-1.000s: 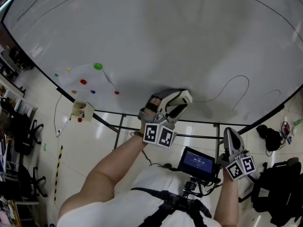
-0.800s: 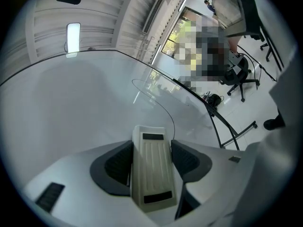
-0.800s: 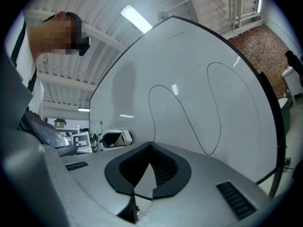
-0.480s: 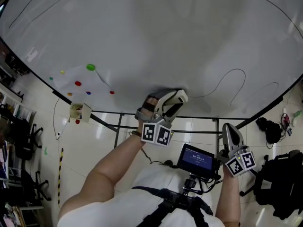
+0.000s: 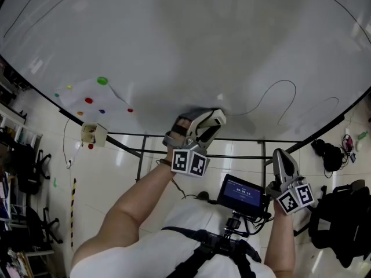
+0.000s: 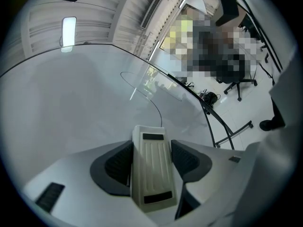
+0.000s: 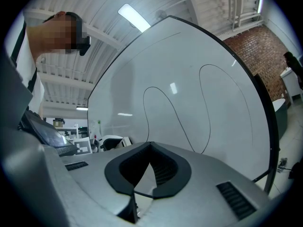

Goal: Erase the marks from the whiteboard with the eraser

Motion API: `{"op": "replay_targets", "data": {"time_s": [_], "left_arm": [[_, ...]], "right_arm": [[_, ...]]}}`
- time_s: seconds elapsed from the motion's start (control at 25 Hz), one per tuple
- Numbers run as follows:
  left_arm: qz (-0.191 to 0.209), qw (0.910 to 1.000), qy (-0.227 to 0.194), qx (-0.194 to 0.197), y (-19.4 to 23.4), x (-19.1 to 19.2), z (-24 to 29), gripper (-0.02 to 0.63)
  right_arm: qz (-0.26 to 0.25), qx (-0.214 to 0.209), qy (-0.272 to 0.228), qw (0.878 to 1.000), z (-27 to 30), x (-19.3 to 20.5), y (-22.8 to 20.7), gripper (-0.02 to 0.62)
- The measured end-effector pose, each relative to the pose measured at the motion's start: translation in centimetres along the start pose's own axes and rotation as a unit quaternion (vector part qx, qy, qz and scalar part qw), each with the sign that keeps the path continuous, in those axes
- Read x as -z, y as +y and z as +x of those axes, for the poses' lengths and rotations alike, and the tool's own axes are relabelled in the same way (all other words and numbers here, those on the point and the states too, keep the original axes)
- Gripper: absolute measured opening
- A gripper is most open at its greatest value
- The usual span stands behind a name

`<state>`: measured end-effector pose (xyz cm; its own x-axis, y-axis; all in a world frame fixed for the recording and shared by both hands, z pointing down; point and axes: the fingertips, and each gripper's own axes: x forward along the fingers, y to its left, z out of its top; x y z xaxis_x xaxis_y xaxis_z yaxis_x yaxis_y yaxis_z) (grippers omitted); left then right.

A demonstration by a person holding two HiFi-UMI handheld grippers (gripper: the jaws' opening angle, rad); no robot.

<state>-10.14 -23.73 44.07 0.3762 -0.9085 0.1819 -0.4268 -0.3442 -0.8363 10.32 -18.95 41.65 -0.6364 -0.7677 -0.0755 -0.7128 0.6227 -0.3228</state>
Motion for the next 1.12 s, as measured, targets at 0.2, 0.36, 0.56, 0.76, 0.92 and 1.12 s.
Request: {"op": "replay_targets", "data": {"time_s": [0.2,0.36,0.56,0.76,0.92,1.12], "left_arm": [[-0.005,1.0000,0.008,-0.004,-0.4,-0.1,0.4,0.295],[0.000,0.9999,0.013,-0.008,-0.6,-0.2,0.6,0.295],[0.021,0.9996,0.016,-0.007,0.6,-0.6,0.1,0.295],[0.041,0.9989,0.008,-0.022,4.9,-2.2,-1.5,0.295],[0.039,0.9974,0.007,-0.059,9.6,-3.7,-3.1,0.295],[0.022,0.9929,0.003,-0.117,14.8,-5.5,-4.9,0.295]], "right_arm": [[0.002,-0.001,0.005,1.000,-0.1,0.1,-0.9,0.015],[0.003,-0.007,0.010,1.000,0.0,0.0,-1.2,0.015],[0.000,-0.015,0.012,1.000,0.4,-0.7,-1.9,0.015],[0.004,-0.024,0.008,1.000,0.8,-0.9,-2.1,0.015],[0.010,-0.031,0.006,0.999,1.1,-0.8,-2.2,0.015],[0.014,-0.037,0.004,0.999,1.3,-0.7,-2.2,0.015]]}}
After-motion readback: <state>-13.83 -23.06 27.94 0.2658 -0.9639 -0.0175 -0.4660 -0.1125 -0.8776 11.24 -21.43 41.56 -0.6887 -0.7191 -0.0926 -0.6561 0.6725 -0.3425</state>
